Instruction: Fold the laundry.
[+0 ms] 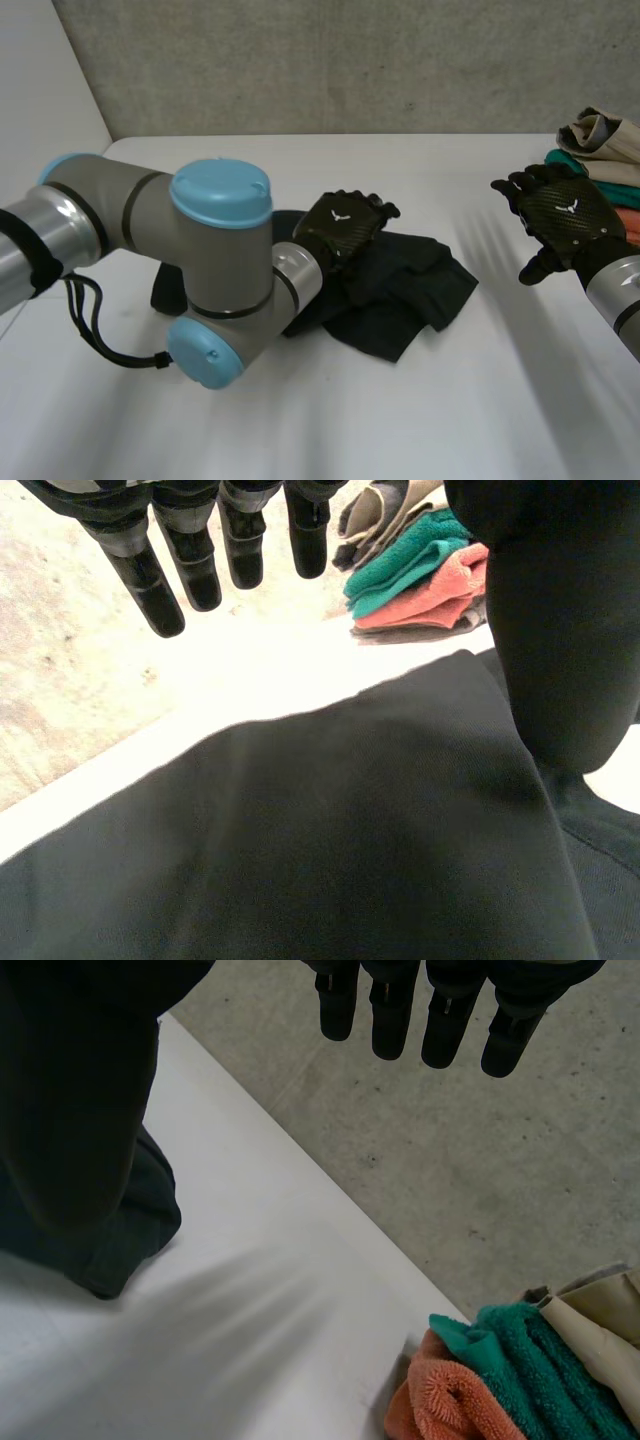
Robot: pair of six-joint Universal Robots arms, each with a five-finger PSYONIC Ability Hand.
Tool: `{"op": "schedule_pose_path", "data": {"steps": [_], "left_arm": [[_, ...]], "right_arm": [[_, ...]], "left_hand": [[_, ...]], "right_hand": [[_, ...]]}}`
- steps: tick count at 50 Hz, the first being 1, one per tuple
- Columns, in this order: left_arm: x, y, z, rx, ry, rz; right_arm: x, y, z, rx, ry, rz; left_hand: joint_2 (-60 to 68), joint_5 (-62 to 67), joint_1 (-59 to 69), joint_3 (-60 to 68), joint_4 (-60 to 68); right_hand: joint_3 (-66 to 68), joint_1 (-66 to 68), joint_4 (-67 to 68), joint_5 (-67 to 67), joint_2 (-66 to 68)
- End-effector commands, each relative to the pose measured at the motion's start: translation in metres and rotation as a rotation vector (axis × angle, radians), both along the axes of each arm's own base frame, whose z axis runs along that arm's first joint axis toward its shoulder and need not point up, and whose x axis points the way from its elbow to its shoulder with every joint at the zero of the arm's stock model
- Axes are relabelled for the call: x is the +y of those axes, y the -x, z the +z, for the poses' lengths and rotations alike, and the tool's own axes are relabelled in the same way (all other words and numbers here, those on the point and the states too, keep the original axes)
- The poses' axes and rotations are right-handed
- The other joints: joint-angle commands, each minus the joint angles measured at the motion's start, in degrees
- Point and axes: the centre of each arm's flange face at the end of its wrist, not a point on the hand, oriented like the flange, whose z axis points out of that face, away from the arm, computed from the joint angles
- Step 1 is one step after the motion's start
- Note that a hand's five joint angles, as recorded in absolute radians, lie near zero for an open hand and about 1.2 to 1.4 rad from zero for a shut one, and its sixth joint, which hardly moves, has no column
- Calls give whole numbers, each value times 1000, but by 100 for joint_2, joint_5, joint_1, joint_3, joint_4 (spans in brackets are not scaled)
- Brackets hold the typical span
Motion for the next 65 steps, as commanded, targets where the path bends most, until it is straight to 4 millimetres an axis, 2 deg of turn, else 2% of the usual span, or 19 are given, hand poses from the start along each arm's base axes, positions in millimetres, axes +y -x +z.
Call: {"op": "schedule_pose_path", "data": {"steps": [1,8,15,19,24,33,37,38,39,42,47,48,50,51,53,56,59,63,65], "left_arm": [[-14,-31,55,29,103,135],[-27,-84,76,-15,155,251],[-24,-111,40,-191,133,239],[-31,-125,19,-253,142,205],[-30,-119,2,-229,159,100],[-18,-96,-38,-225,108,-47],[-17,-90,-42,-233,122,-35],[-19,-90,-39,-232,134,-11],[-20,-90,-36,-231,140,-1],[-21,-90,-8,-199,208,48],[-2,-93,89,-20,407,122],[4,-97,121,63,457,157],[11,-104,153,151,498,191],[18,-112,188,258,540,232],[24,-119,214,334,563,253],[29,-122,231,382,552,258],[28,-121,234,382,538,253],[5,-108,215,331,474,259],[-17,-99,192,288,426,278]], "right_arm": [[2,-1,4,-5,-23,2],[24,-10,27,-76,-170,21],[38,-19,41,-311,-396,-14],[49,-46,39,-382,-460,54],[46,-77,8,-329,-537,61],[41,-97,-34,-228,-563,-29],[32,-100,-38,-229,-528,-41],[27,-99,-35,-244,-497,-43],[25,-99,-32,-252,-477,-43],[21,-101,-3,-285,-353,-2],[34,-96,77,-242,-65,62],[39,-93,102,-238,17,64],[45,-90,131,-239,98,71],[52,-86,152,-248,147,75],[59,-81,180,-257,192,77],[60,-79,200,-256,199,77],[54,-81,204,-253,191,83],[37,-89,194,-240,160,80],[23,-95,178,-224,124,76]], "left_hand": [[-117,-145,-27,-121,-83],[18,-10,108,14,52],[1,-27,92,-3,35],[-16,-43,75,-20,18],[1,-27,92,-3,35],[419,392,510,415,453],[4566,4538,4656,4561,4599],[6691,6663,6782,6687,6725],[6760,6732,6851,6756,6794],[6761,6733,6851,6757,6795],[6761,6733,6851,6757,6795],[6761,6733,6851,6757,6795],[6761,6733,6851,6757,6795],[6761,6733,6851,6757,6795],[6761,6733,6851,6757,6795],[6761,6733,6851,6757,6795],[6761,6733,6851,6757,6795],[6761,6733,6851,6757,6795],[6761,6733,6851,6757,6795]], "right_hand": [[-194,-311,-173,-275,-200],[-194,-311,-173,-275,-200],[-194,-311,-173,-275,-200],[-194,-311,-173,-275,-200],[-194,-311,-173,-275,-200],[-70,-187,-49,-151,-76],[3050,2933,3071,2969,3044],[5459,5342,5480,5378,5453],[6515,6399,6537,6434,6510],[6806,6689,6827,6725,6800],[6806,6689,6827,6725,6800],[6806,6689,6827,6725,6800],[6806,6689,6827,6725,6800],[6806,6689,6827,6725,6800],[6806,6689,6827,6725,6800],[6806,6689,6827,6725,6800],[6806,6689,6827,6725,6800],[6806,6689,6827,6725,6800],[6806,6689,6827,6725,6800]]}}
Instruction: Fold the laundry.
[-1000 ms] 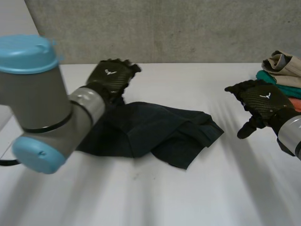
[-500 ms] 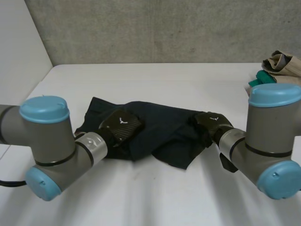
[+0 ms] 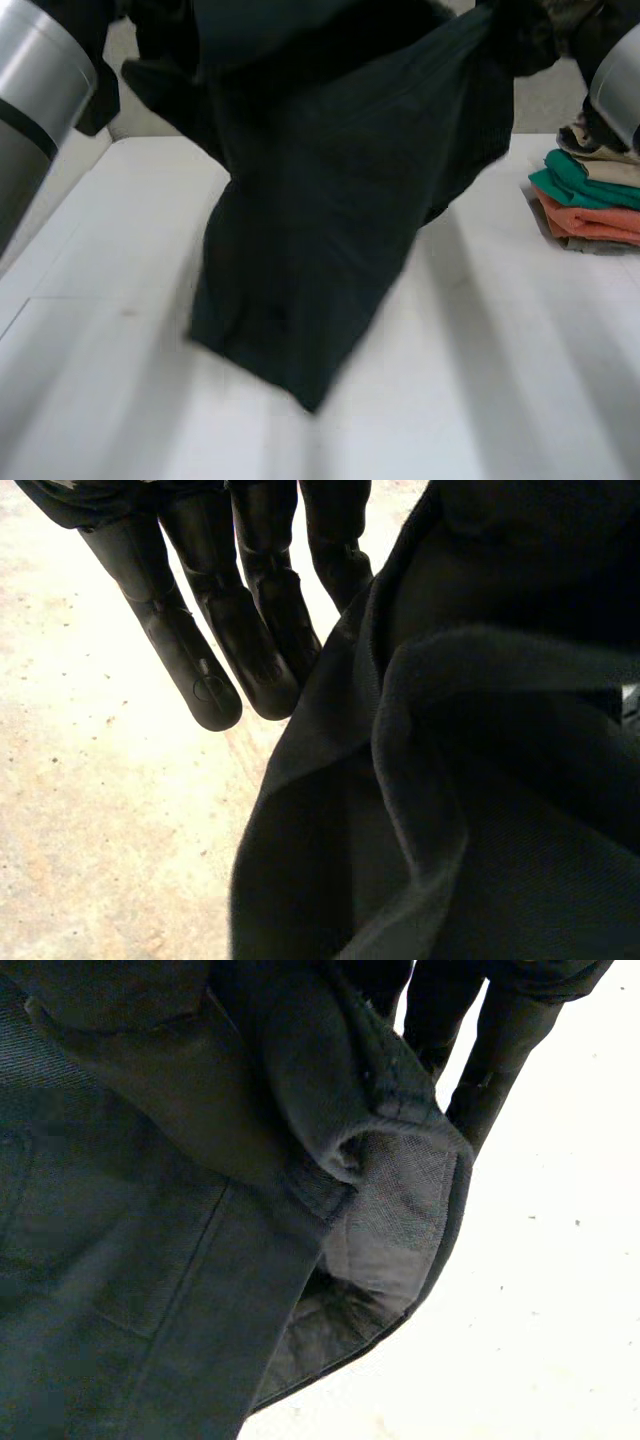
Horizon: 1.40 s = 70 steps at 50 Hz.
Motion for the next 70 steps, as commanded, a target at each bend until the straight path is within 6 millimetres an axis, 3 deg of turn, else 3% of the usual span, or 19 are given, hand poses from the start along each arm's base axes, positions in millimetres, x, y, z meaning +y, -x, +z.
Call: {"op": "schedule_pose_path", "data": {"steps": [1,5,9,10,13,16,17,21,24,25,26,31,39,41,52,56,61,64,70], "left_arm": [[-51,25,-49,-79,-148,22],[-97,37,-95,-136,-232,65],[-150,31,-138,-177,-286,149],[-175,25,-155,-201,-290,199],[-202,24,-170,-225,-262,257],[-219,23,-179,-243,-231,310],[-230,21,-181,-249,-208,350],[-252,2,-186,-240,-197,443],[-254,-4,-188,-242,-208,461],[-251,-4,-190,-251,-222,460],[-249,-3,-190,-259,-232,457],[-215,4,-184,-309,-315,419],[-131,9,-194,-411,-480,318],[-98,8,-200,-433,-533,277],[13,-2,-217,-450,-675,134],[29,-3,-235,-461,-715,108],[28,0,-260,-474,-730,106],[24,2,-273,-485,-743,109],[15,10,-293,-506,-748,106]], "right_arm": [[-37,-16,-30,33,-88,-1],[-59,-28,-66,68,-162,1],[-76,-40,-107,97,-218,11],[-80,-43,-121,104,-236,14],[-87,-47,-149,124,-262,21],[-86,-51,-165,138,-275,38],[-85,-54,-171,157,-269,43],[-86,-50,-171,170,-260,21],[-82,-46,-161,169,-239,18],[-79,-46,-154,166,-227,24],[-77,-44,-147,161,-214,26],[-77,-27,-138,226,-186,5],[-57,-24,-178,553,-193,170],[-57,-28,-196,600,-204,203],[-88,-43,-266,611,-249,231],[-98,-47,-279,595,-226,223],[-106,-51,-286,563,-192,210],[-108,-51,-288,550,-188,207],[-106,-52,-282,537,-184,204]], "left_hand": [[1165,1226,1519,1192,1141],[1165,1226,1519,1192,1141],[1165,1226,1519,1192,1141],[1165,1226,1519,1192,1141],[1165,1226,1519,1192,1141],[1165,1226,1519,1192,1141],[1165,1226,1519,1192,1141],[785,845,1138,811,760],[-2521,-2460,-2167,-2494,-2546],[-4265,-4204,-3911,-4238,-4290],[-4765,-4705,-4412,-4739,-4790],[-5695,-5635,-5342,-5669,-5720],[-5645,-5584,-5292,-5619,-5670],[-5595,-5534,-5241,-5568,-5619],[-5527,-5467,-5174,-5501,-5552],[-5326,-5265,-4972,-5299,-5350],[-5057,-4996,-4703,-5030,-5081],[-4855,-4795,-4502,-4829,-4880],[-3396,-3335,-3042,-3369,-3420]], "right_hand": [[1200,1708,1152,1279,1218],[1200,1708,1152,1279,1218],[1200,1708,1152,1279,1218],[1200,1708,1152,1279,1218],[990,1497,942,1069,1007],[-5045,-4538,-5093,-4966,-5027],[-5800,-5292,-5848,-5721,-5782],[-5800,-5292,-5848,-5721,-5782],[-5800,-5292,-5848,-5721,-5782],[-5800,-5292,-5848,-5721,-5782],[-5800,-5292,-5848,-5721,-5782],[-5800,-5292,-5848,-5721,-5782],[-5457,-4950,-5505,-5378,-5440],[-5253,-4746,-5301,-5174,-5236],[-4196,-3688,-4244,-4117,-4178],[-3421,-2913,-3469,-3342,-3403],[-1673,-1166,-1722,-1595,-1656],[1165,1673,1117,1244,1183],[1200,1708,1152,1279,1218]]}}
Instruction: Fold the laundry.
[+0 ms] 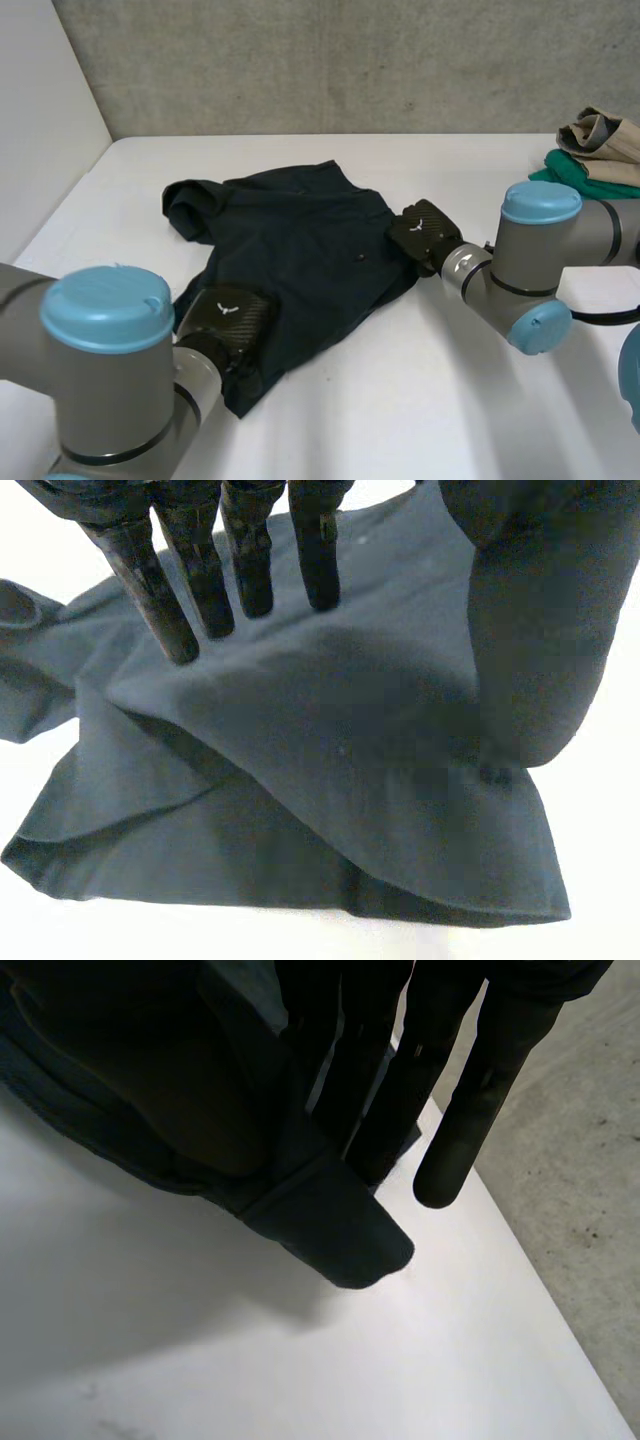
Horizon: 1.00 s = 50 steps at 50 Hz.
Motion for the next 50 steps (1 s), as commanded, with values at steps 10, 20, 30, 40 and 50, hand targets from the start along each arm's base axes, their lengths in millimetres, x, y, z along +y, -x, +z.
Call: {"op": "schedule_pose_path", "data": {"steps": [10,20,30,40,50], "left_arm": [[-34,18,-20,-17,46,53],[-33,10,169,234,546,89],[-13,-7,326,371,999,144],[-91,22,300,256,996,158],[-204,51,180,88,855,171]], "right_arm": [[8,6,35,-49,22,-28],[24,23,174,-242,258,-105],[77,52,345,-565,594,-78],[28,33,295,-527,474,-130],[-32,16,177,-400,271,-268]], "left_hand": [[6234,6207,6189,6237,6211],[6234,6207,6189,6237,6211],[6234,6207,6189,6237,6211],[6234,6207,6189,6237,6211],[6234,6207,6189,6237,6211]], "right_hand": [[1251,1662,1257,1361,1276],[1251,1662,1257,1361,1276],[1251,1662,1257,1361,1276],[1251,1662,1257,1361,1276],[1251,1662,1257,1361,1276]]}}
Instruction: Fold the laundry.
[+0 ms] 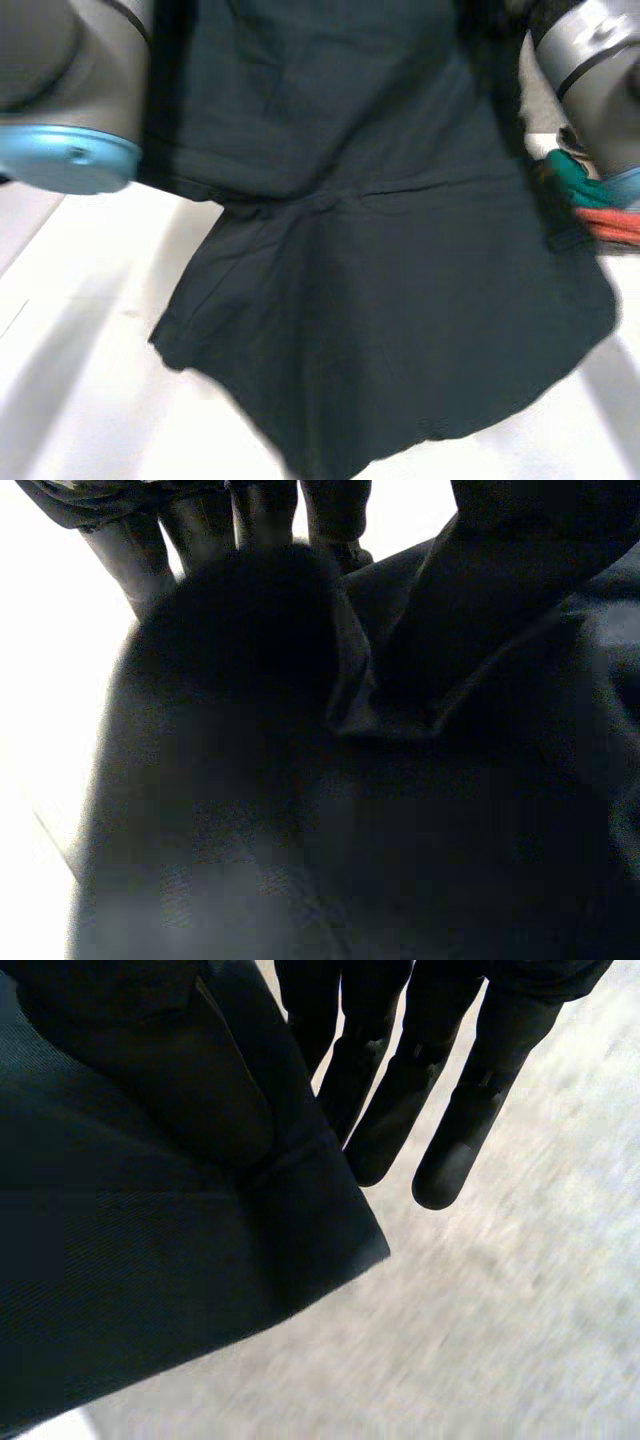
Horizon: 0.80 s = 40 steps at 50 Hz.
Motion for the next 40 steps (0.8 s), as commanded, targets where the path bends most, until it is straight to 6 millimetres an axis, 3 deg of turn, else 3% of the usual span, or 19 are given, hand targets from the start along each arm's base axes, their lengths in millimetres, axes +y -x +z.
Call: {"op": "schedule_pose_path", "data": {"steps": [1,5,6,7,8,14,20,24,27,35,40], "left_arm": [[-77,22,-90,-85,-100,25],[-98,35,-122,-107,-100,8],[-101,35,-126,-108,-101,9],[-103,35,-129,-111,-102,8],[-105,36,-132,-110,-102,8],[-98,39,-129,-105,-114,4],[-78,24,-134,-136,-239,65],[-48,11,-152,-186,-388,71],[-13,-2,-159,-215,-498,50],[92,-37,-201,-339,-723,-32],[131,-50,-229,-418,-820,-83]], "right_arm": [[-38,-13,-91,68,-167,-77],[-52,-20,-122,73,-164,-137],[-55,-20,-127,73,-159,-149],[-59,-22,-137,71,-155,-160],[-60,-23,-140,69,-154,-162],[-54,-23,-144,80,-174,-149],[-24,-12,-125,130,-226,-72],[5,-1,-126,189,-322,0],[22,18,-146,248,-469,18],[59,34,-196,382,-673,69],[75,36,-217,430,-709,111]], "left_hand": [[1132,1262,1549,1192,1140],[1132,1262,1549,1192,1140],[1101,1231,1517,1161,1109],[-897,-768,-481,-837,-890],[-5597,-5467,-5181,-5537,-5589],[-5868,-5738,-5451,-5808,-5860],[-5868,-5738,-5451,-5808,-5860],[-5813,-5684,-5397,-5753,-5805],[-5577,-5447,-5161,-5517,-5569],[-5293,-5163,-4877,-5233,-5285],[-4855,-4726,-4439,-4795,-4847]], "right_hand": [[1151,1662,1140,1223,1247],[1151,1662,1140,1223,1247],[-475,36,-486,-403,-379],[-5554,-5043,-5565,-5482,-5458],[-5849,-5338,-5860,-5777,-5753],[-5849,-5338,-5860,-5777,-5753],[-5849,-5338,-5860,-5777,-5753],[-5849,-5338,-5860,-5777,-5753],[-5340,-4830,-5351,-5268,-5244],[-4310,-3799,-4321,-4238,-4214],[-4276,-3766,-4288,-4204,-4180]]}}
